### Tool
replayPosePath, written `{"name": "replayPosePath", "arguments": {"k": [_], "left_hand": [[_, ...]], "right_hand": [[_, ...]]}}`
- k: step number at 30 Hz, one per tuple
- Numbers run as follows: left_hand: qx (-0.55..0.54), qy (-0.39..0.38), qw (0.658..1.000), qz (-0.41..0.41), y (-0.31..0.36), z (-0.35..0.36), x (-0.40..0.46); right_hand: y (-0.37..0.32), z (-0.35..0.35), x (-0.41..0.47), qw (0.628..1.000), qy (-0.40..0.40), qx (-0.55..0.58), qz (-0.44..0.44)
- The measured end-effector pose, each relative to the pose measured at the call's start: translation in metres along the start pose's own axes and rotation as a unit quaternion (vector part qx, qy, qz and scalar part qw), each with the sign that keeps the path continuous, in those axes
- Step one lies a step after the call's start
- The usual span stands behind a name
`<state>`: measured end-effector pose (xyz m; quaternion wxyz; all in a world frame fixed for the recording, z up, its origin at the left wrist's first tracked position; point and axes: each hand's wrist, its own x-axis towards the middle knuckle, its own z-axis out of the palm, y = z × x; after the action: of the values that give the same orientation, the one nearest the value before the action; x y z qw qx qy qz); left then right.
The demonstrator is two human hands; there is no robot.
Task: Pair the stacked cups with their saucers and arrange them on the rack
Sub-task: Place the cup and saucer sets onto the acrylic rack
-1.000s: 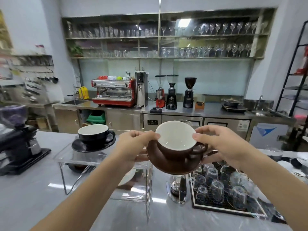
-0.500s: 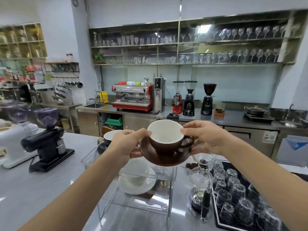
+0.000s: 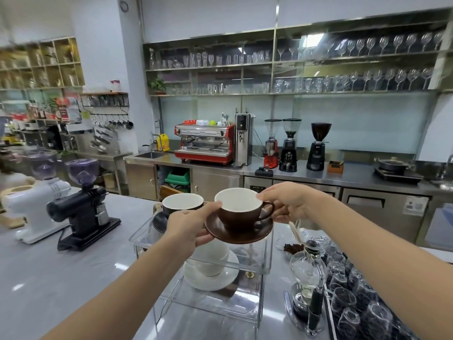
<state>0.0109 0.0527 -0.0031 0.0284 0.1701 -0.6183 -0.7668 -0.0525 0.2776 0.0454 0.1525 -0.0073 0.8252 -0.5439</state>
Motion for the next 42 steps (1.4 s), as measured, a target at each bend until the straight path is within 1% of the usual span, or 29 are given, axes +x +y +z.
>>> {"name": "replayPosePath", "arguments": {"k": [3, 8, 17, 33, 38, 42], "left_hand": [[0.015, -0.003, 1.0, -0.007, -0.005, 0.0, 0.001], [0.039, -0.03, 0.998, -0.03, -0.011, 0.001, 0.001], [0.065, -0.039, 0.996, -0.048, -0.015, 0.0, 0.008], [0.158, -0.012, 0.987, -0.006, -0.015, 0.002, 0.016], [0.174, -0.01, 0.985, -0.003, -0.012, 0.003, 0.015], [0.184, -0.004, 0.983, 0.005, -0.013, 0.003, 0.013]], "right_hand": [[0.001, 0.003, 0.013, 1.0, -0.001, -0.005, 0.018], [0.006, 0.002, 0.027, 0.999, -0.012, -0.018, 0.033], [0.011, 0.005, 0.046, 0.998, -0.022, -0.052, 0.031], [0.012, 0.013, 0.052, 0.995, -0.019, -0.101, 0.001], [0.01, 0.015, 0.045, 0.992, -0.014, -0.127, -0.007], [0.011, 0.016, 0.044, 0.992, -0.015, -0.127, -0.007]]}}
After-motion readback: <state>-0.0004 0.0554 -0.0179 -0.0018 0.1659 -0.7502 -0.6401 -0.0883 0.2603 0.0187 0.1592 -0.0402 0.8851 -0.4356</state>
